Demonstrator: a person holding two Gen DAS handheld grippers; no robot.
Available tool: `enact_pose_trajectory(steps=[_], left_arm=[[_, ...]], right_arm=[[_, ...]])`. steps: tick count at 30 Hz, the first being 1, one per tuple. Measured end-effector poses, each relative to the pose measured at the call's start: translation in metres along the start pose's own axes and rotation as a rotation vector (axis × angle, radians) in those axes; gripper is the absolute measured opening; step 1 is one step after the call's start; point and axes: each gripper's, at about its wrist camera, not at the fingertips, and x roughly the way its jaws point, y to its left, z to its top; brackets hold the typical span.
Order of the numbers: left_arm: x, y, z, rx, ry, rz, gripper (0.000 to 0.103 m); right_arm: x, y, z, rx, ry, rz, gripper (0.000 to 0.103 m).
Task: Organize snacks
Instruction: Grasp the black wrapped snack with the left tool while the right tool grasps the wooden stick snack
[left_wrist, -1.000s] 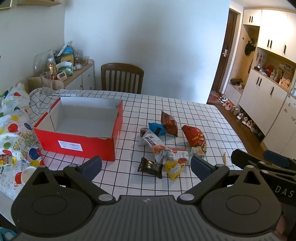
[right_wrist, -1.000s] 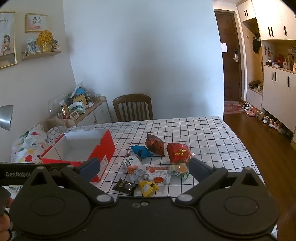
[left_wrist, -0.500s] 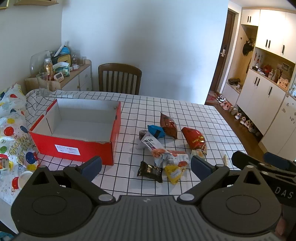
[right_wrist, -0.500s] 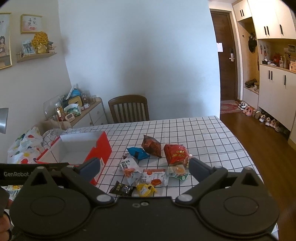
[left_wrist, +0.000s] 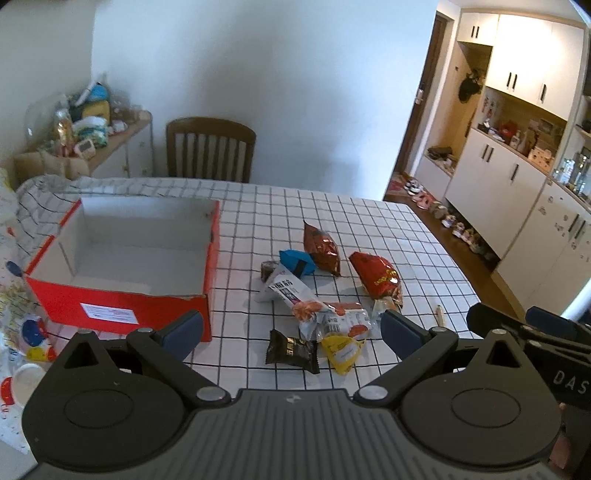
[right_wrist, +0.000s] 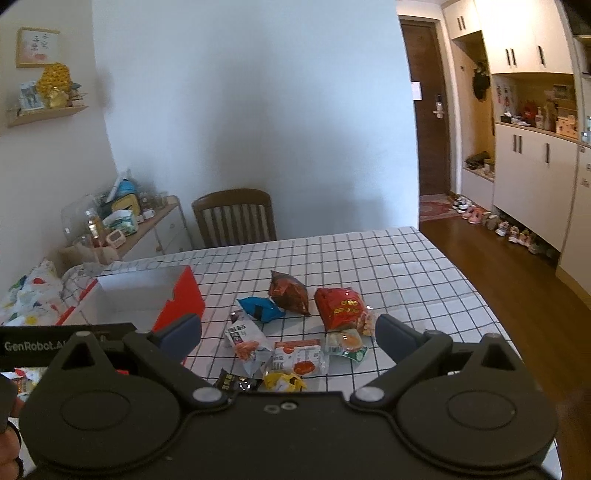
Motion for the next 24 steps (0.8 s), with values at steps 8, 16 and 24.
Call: enact_pose_trajectory(steps=[8,16,24], left_arm=[[0.044,-0.002,-0.005,-0.018,0.108,-0.055,0.103],[0.114,-0.009,-0.026,0.048,0.174,0.044,0.103],[0.172,-0.016,-0.039,0.109,0.275,0.079,0.103]], right_arm=[[0.010,-0.010,-0.003,0.029,0.044,-0.081,0.099],[0.061,-0.054,-0.022,0.068,0.225,-0.097,0.092],[0.109,-0.103,-0.036,-0.041,0.294,-0.148,0.087]])
